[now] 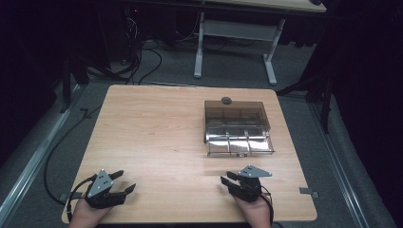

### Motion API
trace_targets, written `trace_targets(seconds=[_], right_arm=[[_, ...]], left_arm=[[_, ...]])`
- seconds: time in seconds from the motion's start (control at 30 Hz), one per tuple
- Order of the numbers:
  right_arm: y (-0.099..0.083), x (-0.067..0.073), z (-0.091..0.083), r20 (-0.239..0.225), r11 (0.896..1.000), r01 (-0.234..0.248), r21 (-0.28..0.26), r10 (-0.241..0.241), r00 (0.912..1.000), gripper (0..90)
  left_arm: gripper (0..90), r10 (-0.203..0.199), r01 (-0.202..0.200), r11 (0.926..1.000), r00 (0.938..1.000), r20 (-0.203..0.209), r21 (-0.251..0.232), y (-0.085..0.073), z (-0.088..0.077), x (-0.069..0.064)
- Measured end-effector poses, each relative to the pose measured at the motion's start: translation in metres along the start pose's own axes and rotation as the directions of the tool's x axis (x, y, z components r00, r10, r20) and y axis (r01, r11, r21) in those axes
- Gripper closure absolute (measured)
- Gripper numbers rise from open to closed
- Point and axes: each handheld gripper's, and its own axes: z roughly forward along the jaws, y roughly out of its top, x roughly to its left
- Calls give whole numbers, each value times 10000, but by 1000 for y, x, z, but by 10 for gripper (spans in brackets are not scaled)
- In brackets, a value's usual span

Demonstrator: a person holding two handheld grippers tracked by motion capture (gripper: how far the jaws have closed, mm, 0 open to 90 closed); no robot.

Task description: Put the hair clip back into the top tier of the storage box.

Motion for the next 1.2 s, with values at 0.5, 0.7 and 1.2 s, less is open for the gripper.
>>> trace_targets(seconds=[0.5,0.7,1.2], right_arm=[[0,4,4,163,9990,411,144,-414,9990,612],[1,9,3,400,9970,762,149,-768,9962,624],[-4,-2,-17,822,9997,235,-50,-231,9964,645]], left_arm=[[316,-38,38,10000,10000,-11,-44,0,0,0],[316,-78,78,10000,10000,-11,-32,0,0,0],[316,-112,111,9999,9999,-24,-90,0,0,0]])
